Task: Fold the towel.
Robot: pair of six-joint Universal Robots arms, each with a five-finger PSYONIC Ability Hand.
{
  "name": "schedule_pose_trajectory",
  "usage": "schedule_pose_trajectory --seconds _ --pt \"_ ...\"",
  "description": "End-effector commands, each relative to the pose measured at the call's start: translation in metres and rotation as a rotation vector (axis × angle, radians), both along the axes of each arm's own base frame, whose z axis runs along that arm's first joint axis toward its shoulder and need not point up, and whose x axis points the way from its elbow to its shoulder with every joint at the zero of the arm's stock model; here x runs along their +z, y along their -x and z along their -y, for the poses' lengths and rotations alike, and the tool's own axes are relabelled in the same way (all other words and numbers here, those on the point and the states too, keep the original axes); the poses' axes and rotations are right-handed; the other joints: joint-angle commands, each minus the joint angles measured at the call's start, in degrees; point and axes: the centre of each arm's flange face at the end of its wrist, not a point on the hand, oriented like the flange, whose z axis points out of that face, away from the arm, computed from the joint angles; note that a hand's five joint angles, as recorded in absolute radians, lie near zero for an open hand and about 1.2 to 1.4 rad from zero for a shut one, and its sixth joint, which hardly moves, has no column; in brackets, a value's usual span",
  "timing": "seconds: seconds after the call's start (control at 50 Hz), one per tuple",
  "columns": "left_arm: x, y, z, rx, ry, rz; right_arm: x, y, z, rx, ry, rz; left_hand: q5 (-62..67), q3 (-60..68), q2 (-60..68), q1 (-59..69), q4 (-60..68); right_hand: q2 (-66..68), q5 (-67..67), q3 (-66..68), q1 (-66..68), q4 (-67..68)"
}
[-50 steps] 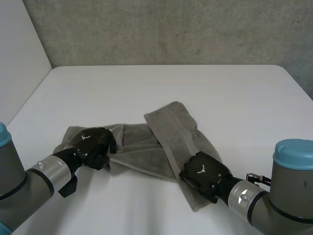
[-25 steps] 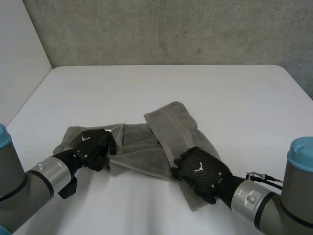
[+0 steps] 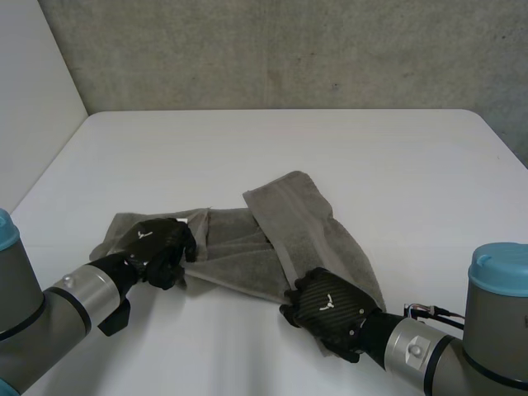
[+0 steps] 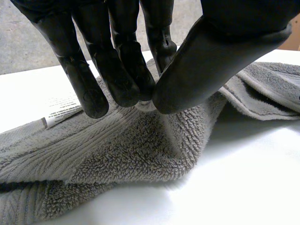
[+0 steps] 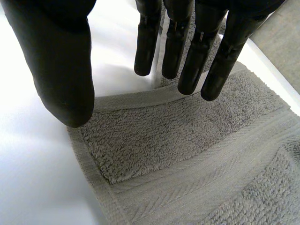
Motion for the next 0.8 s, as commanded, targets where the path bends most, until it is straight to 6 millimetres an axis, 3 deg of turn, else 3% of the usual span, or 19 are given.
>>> schedule_pose_trajectory --seconds 0.02,0.16,0.36,0.6,0.8 --pt "0.0 0.0 0.0 0.0 -0.001 0.0 -0.004 0.0 0.003 -0.012 -0.008 -0.01 4.18 3.37 3.85 5.7 2.12 1.27 3.53 2.27 2.89 2.16" --pt "-0.001 0.0 -0.001 0.0 -0.002 0.001 -0.004 0.0 0.008 -0.028 0.001 -0.016 4.18 3.37 3.85 5.7 2.12 9.84 12.1 10.84 11.46 10.73" --pt "-0.001 0.0 -0.001 -0.002 -0.002 0.001 -0.007 0.0 0.008 -0.031 -0.007 -0.02 4.18 3.37 3.85 5.7 2.12 10.02 12.28 11.02 11.63 10.91" --pt "-0.001 0.0 -0.001 -0.002 -0.004 0.001 -0.001 0.001 0.007 -0.034 0.006 -0.02 4.18 3.37 3.85 5.7 2.12 -3.93 -1.67 -2.93 -2.31 -3.04" --pt "-0.001 0.0 -0.001 -0.002 -0.004 0.001 0.003 0.002 0.005 -0.031 0.018 -0.014 4.18 3.37 3.85 5.7 2.12 -5.63 -3.37 -4.63 -4.01 -4.73"
